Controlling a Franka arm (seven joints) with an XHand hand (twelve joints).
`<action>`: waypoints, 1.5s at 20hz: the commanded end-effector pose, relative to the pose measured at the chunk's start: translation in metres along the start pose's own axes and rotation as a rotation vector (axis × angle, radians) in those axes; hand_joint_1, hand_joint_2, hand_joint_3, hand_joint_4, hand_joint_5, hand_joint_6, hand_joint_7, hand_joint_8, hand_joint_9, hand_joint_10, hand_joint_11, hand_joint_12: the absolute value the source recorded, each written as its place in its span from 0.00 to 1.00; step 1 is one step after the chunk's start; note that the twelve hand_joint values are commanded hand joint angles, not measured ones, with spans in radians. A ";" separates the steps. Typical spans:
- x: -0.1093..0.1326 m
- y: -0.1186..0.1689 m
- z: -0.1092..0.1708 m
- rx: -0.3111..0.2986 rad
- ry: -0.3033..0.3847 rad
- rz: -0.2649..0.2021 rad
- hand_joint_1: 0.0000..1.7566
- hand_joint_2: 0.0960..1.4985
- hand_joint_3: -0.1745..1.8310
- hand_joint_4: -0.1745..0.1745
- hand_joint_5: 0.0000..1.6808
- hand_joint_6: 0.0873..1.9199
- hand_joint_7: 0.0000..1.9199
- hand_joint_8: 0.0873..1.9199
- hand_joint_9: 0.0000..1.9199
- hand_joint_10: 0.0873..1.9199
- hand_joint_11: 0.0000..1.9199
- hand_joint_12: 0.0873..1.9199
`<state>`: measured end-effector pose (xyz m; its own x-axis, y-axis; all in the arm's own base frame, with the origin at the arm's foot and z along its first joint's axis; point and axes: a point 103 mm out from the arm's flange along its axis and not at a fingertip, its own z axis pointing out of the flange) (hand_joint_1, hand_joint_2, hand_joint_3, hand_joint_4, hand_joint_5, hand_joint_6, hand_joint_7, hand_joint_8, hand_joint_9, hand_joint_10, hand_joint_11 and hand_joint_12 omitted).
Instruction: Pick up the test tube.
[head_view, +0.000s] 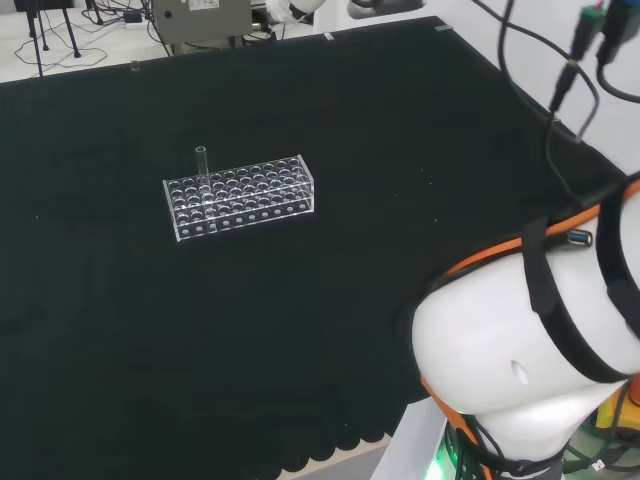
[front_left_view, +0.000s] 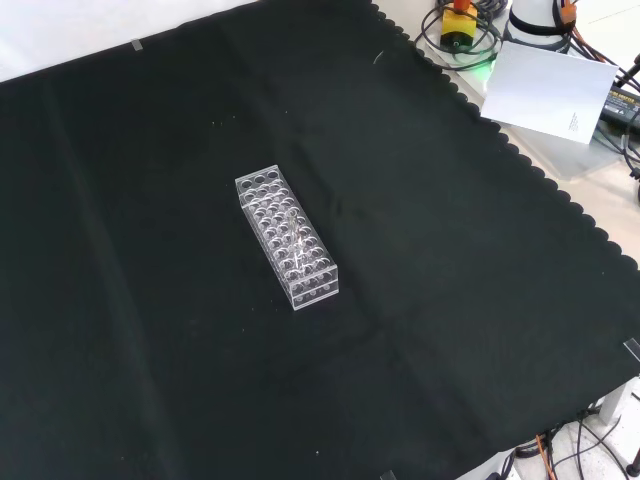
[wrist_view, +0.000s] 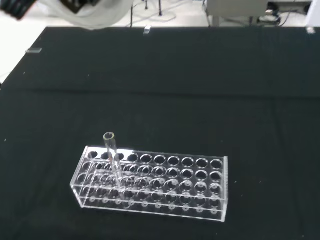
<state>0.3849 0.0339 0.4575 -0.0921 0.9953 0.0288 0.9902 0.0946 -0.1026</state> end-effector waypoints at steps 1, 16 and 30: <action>0.020 0.055 0.019 0.064 -0.006 -0.117 0.48 0.40 0.40 0.19 0.21 0.06 0.18 0.46 0.16 0.49 0.06 0.78; 0.045 0.130 0.086 0.249 0.006 -0.175 0.49 0.39 0.41 0.14 0.22 0.13 0.22 0.46 0.20 0.47 0.09 0.77; 0.065 0.164 0.158 0.401 -0.040 -0.206 0.50 0.39 0.42 0.13 0.20 0.16 0.22 0.46 0.21 0.47 0.09 0.77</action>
<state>0.5172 0.1030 0.3081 -0.2688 0.9605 0.0715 0.8600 0.2728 -0.4313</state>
